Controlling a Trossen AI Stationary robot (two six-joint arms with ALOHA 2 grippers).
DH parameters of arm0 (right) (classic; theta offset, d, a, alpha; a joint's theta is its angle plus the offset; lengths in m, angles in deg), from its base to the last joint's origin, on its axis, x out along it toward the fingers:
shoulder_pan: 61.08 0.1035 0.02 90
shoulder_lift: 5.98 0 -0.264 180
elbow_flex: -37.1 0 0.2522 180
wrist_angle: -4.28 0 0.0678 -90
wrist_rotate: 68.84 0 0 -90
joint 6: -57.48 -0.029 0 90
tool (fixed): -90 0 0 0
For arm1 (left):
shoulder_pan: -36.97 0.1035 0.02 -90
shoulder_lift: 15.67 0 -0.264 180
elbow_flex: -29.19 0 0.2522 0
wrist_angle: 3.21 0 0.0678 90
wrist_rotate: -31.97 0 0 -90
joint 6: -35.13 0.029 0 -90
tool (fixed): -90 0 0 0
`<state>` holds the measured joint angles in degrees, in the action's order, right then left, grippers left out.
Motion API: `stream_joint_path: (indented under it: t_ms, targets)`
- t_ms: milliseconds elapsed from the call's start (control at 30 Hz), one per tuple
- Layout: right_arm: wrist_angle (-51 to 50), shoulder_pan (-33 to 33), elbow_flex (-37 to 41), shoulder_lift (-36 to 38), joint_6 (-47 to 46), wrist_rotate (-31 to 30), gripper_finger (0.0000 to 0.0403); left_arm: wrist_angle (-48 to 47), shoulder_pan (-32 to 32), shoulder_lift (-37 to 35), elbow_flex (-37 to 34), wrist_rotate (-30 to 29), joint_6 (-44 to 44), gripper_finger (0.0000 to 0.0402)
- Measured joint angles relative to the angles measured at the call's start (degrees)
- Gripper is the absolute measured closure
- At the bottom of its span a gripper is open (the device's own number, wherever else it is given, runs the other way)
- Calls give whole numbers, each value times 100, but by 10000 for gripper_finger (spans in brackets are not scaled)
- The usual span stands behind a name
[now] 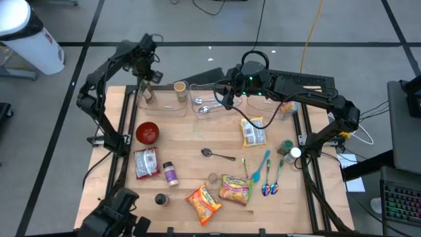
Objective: Pick & Place Food Item
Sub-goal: Put the black spoon into the middle transparent bin
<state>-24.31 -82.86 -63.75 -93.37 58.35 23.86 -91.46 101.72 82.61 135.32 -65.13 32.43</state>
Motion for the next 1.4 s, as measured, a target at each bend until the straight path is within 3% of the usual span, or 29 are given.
stream_joint_path:
  t_ms: [133,300,433,667,867,1067,1233,1400]
  targets:
    - [-1,0,0,0,2,23,243,222,-43,-187,589,754,63,282]
    - [0,0,0,0,2,28,243,1666,-166,-835,792,2569,115,282]
    - [0,2,0,0,2,28,243,2715,-373,-1375,792,3339,20,282]
    - [0,2,0,0,2,31,243,3184,-925,-1960,792,3464,-87,282]
    - [0,2,0,0,2,31,243,3392,-1642,-1922,777,3566,-296,282]
    - [0,2,0,0,2,33,243,5175,-2835,-1886,99,4291,-1109,282]
    - [-2,2,0,0,2,33,243,6700,-3809,-1891,-641,4258,-1552,282]
    - [0,2,0,0,2,33,243,7607,-4341,-1891,-1282,3946,-1902,282]
